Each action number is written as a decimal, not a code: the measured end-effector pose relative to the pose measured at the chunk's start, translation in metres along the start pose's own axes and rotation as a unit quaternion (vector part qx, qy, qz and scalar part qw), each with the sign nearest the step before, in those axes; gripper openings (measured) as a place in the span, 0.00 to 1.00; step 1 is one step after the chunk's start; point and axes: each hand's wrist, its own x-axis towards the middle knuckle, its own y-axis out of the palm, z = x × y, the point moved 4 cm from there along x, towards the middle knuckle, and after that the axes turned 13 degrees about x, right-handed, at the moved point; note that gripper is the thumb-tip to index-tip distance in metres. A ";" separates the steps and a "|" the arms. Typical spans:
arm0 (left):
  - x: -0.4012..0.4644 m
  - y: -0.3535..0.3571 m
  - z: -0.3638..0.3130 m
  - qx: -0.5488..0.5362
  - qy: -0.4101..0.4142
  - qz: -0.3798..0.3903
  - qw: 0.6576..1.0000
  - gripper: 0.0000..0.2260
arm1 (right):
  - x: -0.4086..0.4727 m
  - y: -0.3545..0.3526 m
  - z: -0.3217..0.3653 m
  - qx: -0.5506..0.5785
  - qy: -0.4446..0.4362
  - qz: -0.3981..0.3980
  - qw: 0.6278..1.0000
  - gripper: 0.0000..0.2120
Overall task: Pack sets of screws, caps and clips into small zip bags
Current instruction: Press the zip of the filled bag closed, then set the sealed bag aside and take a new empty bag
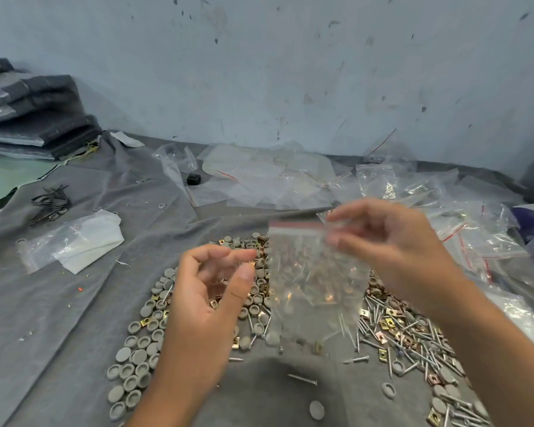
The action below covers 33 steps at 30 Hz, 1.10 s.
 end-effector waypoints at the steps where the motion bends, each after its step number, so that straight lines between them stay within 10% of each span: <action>1: 0.002 -0.002 0.000 -0.001 -0.003 -0.009 1.000 0.16 | 0.018 -0.009 0.000 0.016 0.016 -0.034 0.999 0.12; 8: 0.000 0.002 0.001 0.032 -0.001 0.007 0.999 0.10 | 0.126 -0.124 -0.045 0.131 0.118 -0.343 0.923 0.08; 12: 0.000 0.003 0.003 0.034 0.000 0.014 0.999 0.09 | 0.108 -0.169 -0.107 0.093 0.276 -0.381 0.877 0.07; 19: 0.001 0.002 0.004 0.029 0.002 0.009 1.000 0.09 | 0.007 -0.189 -0.111 -0.228 0.192 -0.273 0.915 0.05; 24: -0.002 0.005 0.001 0.044 -0.006 0.018 0.999 0.11 | -0.107 -0.187 -0.138 -0.442 0.319 -0.065 0.835 0.27; 28: -0.006 0.008 0.000 0.051 -0.008 0.025 0.998 0.16 | -0.142 -0.190 -0.154 -0.406 0.279 -0.101 0.864 0.07; 33: -0.005 0.008 0.000 0.064 -0.017 0.034 0.997 0.13 | -0.137 -0.241 -0.172 -0.410 0.226 -0.193 0.862 0.19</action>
